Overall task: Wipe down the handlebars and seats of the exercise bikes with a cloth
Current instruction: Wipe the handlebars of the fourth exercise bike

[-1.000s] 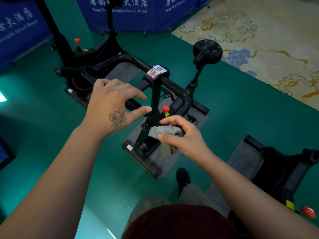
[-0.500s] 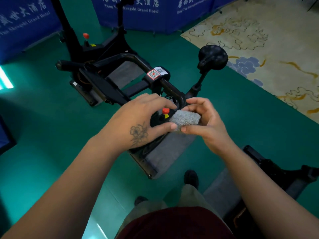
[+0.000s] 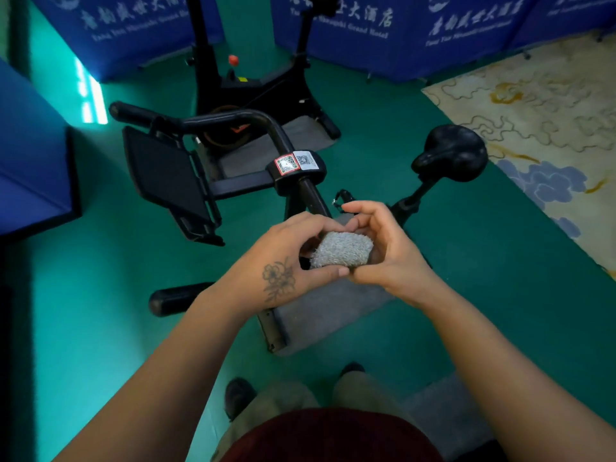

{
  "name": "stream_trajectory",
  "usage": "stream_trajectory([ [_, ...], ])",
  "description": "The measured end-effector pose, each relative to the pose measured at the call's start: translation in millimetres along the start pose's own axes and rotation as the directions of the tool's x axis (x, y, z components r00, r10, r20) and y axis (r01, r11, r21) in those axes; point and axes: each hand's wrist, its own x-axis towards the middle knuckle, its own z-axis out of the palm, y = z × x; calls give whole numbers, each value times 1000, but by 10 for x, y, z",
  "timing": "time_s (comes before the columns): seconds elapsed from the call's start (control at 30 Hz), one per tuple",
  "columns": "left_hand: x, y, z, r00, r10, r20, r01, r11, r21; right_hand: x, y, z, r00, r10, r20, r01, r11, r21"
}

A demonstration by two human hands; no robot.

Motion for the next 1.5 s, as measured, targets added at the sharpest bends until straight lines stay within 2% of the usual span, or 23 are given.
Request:
stream_trajectory([
  [0.27, -48, 31, -20, 952, -261, -161, 234, 958, -168, 408, 38, -148, 986, 8, 164, -14, 999, 38],
  [0.47, 2, -187, -166, 818, -465, -337, 375, 877, -300, 783, 75, -124, 990, -10, 140, 13, 1000, -18],
  [0.67, 182, -438, -199, 747, -593, -301, 466, 790, -398, 1047, 98, -209, 1000, -13, 10, 14, 997, -72],
  [0.83, 355, -469, -151, 624, -752, -212, 562, 621, -547, 1213, 122, -286, 999, -19, -27, 17, 998, -66],
  [0.9, 413, -465, -119, 616, -773, -153, 553, 563, -614, 1290, 123, -331, 999, -23, -25, 21, 997, -68],
  [1.03, 483, -506, -59, 629, -771, -102, 529, 520, -671, 1506, 122, -460, 997, -58, 50, 64, 988, -139],
  [1.13, 528, -495, -32, 642, -754, -143, 491, 547, -678, 1685, 146, -539, 982, -120, 147, 156, 950, -269],
  [1.27, 617, -484, 21, 607, -769, -198, 486, 557, -674, 1904, 193, -603, 935, -170, 311, 298, 852, -430],
  [1.5, 706, -508, 94, 538, -792, -289, 506, 578, -640, 2231, 244, -654, 864, -160, 477, 435, 714, -548],
])
